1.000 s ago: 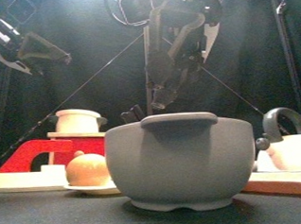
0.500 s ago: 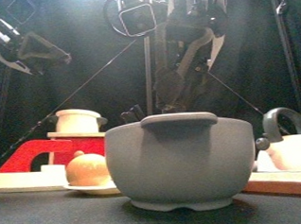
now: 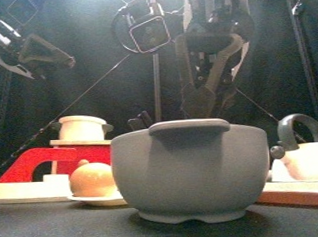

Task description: Grab white sushi piece from bowl

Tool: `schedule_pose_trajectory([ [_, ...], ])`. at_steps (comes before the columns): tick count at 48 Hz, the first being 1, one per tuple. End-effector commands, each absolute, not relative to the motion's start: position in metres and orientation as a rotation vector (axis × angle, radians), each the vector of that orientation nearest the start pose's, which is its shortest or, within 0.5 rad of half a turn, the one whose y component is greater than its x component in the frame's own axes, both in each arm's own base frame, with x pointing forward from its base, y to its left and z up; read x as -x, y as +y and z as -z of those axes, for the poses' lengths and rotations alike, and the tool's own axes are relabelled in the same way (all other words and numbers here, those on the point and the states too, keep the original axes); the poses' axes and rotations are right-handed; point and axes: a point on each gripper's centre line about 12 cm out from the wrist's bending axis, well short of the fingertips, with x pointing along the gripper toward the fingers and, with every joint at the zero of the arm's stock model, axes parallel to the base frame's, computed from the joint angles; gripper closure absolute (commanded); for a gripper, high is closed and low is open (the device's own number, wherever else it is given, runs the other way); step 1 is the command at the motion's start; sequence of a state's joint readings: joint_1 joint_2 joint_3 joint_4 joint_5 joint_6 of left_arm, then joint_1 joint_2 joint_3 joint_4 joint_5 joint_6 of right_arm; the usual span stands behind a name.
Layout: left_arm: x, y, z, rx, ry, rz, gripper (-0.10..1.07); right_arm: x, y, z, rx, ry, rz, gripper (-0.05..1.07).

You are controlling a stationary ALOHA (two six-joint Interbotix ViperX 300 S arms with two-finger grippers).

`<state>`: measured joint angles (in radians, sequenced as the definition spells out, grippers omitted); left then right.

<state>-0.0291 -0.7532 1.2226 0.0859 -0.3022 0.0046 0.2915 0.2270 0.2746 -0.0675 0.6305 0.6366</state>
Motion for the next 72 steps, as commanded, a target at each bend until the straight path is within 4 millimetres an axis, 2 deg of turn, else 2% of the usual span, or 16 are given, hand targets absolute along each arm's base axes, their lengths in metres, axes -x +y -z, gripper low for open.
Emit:
schedule_pose_trajectory([
  [1, -0.224, -0.009, -0.236, -0.088, 0.150, 0.060, 1.00, -0.430, 0.122, -0.171, -0.341, 1.094, 0.094, 0.22],
  [34, -0.224, -0.009, -0.236, -0.088, 0.152, 0.060, 1.00, -0.439, 0.123, -0.160, -0.274, 1.183, 0.139, 0.23],
  [49, -0.224, -0.009, -0.236, -0.088, 0.154, 0.060, 1.00, -0.439, 0.124, -0.158, -0.268, 1.190, 0.141, 0.32],
  [72, -0.224, -0.010, -0.236, -0.088, 0.152, 0.062, 1.00, -0.442, 0.125, -0.189, -0.254, 1.149, 0.134, 0.33],
])
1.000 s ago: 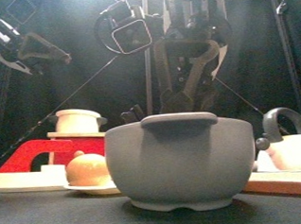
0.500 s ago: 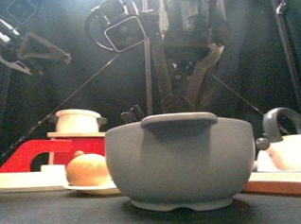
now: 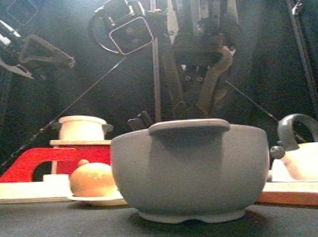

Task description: Grab white sushi piece from bowl

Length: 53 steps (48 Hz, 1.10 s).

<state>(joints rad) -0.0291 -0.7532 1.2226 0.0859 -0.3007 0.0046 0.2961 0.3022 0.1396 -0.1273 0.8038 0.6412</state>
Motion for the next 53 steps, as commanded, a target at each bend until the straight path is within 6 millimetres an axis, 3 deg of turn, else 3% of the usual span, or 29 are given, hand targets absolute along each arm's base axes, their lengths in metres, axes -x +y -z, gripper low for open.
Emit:
schedule_pose_trajectory([
  [1, -0.224, -0.010, -0.236, -0.088, 0.152, 0.062, 1.00, -0.442, 0.125, -0.190, -0.253, 1.146, 0.133, 0.33],
  [24, -0.224, -0.009, -0.236, -0.088, 0.152, 0.060, 1.00, -0.429, 0.135, -0.201, -0.306, 1.207, 0.127, 0.30],
  [33, -0.224, -0.009, -0.236, -0.087, 0.152, 0.059, 1.00, -0.426, 0.139, -0.203, -0.341, 1.235, 0.123, 0.21],
  [42, -0.224, -0.010, -0.236, -0.087, 0.152, 0.061, 1.00, -0.425, 0.141, -0.198, -0.323, 1.257, 0.124, 0.08],
  [53, -0.224, -0.009, -0.236, -0.088, 0.152, 0.060, 1.00, -0.425, 0.143, -0.184, -0.291, 1.280, 0.132, 0.06],
])
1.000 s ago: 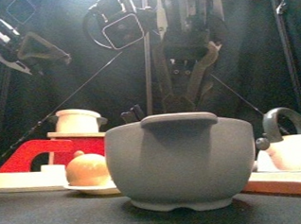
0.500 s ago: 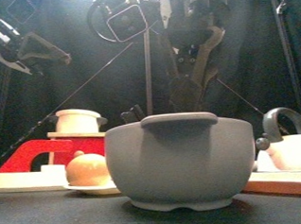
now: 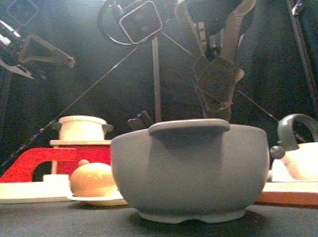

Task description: Grab white sushi piece from bowl

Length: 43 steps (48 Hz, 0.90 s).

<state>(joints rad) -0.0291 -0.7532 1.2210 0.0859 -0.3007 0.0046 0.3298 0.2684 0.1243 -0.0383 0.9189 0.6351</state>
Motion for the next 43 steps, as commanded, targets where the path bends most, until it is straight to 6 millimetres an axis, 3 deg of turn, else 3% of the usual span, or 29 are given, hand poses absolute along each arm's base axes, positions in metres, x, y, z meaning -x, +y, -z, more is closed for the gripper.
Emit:
schedule_pose_trajectory([
  [1, -0.224, -0.009, -0.236, -0.088, 0.152, 0.060, 1.00, -0.425, 0.144, -0.182, -0.289, 1.284, 0.132, 0.06],
  [30, -0.224, -0.009, -0.236, -0.089, 0.152, 0.061, 1.00, -0.427, 0.144, -0.163, -0.250, 1.323, 0.145, 0.07],
  [43, -0.224, -0.009, -0.236, -0.088, 0.154, 0.060, 1.00, -0.427, 0.146, -0.162, -0.244, 1.325, 0.140, 0.14],
])
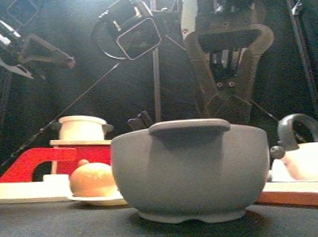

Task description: Grab white sushi piece from bowl

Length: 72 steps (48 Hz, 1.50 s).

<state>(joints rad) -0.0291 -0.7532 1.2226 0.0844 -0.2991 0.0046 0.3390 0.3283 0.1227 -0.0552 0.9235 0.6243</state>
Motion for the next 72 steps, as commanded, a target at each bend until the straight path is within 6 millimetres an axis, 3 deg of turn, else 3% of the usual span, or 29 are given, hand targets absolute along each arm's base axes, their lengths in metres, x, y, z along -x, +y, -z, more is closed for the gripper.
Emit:
schedule_pose_trajectory([
  [1, -0.224, -0.010, -0.236, -0.088, 0.153, 0.062, 1.00, -0.427, 0.146, -0.162, -0.244, 1.323, 0.139, 0.15],
  [13, -0.224, -0.010, -0.236, -0.088, 0.152, 0.062, 1.00, -0.428, 0.145, -0.165, -0.248, 1.317, 0.140, 0.24],
  [27, -0.224, -0.009, -0.236, -0.088, 0.152, 0.060, 1.00, -0.428, 0.142, -0.195, -0.230, 1.289, 0.150, 0.24],
  [39, -0.224, -0.009, -0.236, -0.088, 0.154, 0.060, 1.00, -0.427, 0.141, -0.202, -0.209, 1.283, 0.155, 0.24],
  [53, -0.224, -0.010, -0.236, -0.088, 0.150, 0.062, 1.00, -0.423, 0.138, -0.229, -0.211, 1.225, 0.139, 0.25],
  [61, -0.224, -0.010, -0.236, -0.090, 0.150, 0.062, 1.00, -0.417, 0.127, -0.250, -0.184, 1.165, 0.154, 0.25],
  [72, -0.224, -0.010, -0.236, -0.085, 0.150, 0.061, 1.00, -0.414, 0.104, -0.252, -0.204, 1.120, 0.182, 0.24],
])
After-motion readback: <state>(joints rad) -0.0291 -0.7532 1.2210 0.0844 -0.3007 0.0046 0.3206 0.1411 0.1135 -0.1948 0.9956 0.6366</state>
